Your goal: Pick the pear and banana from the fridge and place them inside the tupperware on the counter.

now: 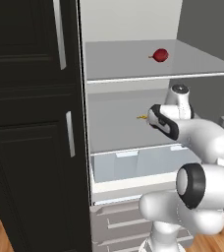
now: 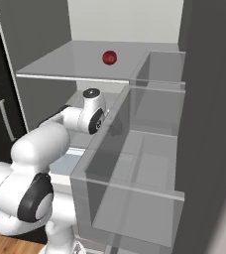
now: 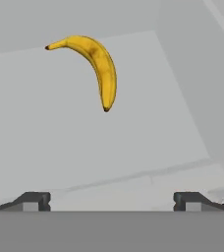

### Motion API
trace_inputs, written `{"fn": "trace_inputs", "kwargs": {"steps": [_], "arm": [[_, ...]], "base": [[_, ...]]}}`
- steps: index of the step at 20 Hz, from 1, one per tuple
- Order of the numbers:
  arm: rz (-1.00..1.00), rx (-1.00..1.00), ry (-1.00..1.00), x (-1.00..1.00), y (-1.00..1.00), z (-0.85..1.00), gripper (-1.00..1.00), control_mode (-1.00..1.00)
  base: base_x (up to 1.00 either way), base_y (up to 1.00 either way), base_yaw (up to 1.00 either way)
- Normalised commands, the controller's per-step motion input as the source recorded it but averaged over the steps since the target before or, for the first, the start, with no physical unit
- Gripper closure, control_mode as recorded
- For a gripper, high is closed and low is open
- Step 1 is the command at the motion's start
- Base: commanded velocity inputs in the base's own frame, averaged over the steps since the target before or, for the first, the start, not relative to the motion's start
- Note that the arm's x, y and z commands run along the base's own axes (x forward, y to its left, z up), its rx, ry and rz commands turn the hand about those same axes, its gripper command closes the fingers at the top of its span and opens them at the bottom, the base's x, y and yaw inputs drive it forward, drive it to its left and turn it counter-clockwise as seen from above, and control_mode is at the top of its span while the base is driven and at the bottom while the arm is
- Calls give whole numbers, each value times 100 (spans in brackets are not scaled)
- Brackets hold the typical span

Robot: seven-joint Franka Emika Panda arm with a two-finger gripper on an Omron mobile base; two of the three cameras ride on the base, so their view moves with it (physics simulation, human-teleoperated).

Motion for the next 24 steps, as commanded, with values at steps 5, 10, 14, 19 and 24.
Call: {"fn": "trace_inputs", "kwargs": {"steps": [5, 10, 14, 19, 24], "arm": [[0, 0, 0, 27, 0, -22, -100, -100], [0, 0, 0, 29, 0, -18, -100, -100], [0, 0, 0, 24, -2, -13, -100, -100], [0, 0, 0, 21, -3, -9, -100, -100], [0, 0, 0, 21, -4, -8, -100, -100]], "base": [[0, 0, 0], [0, 0, 0], [0, 0, 0], [0, 0, 0], [0, 0, 0]]}}
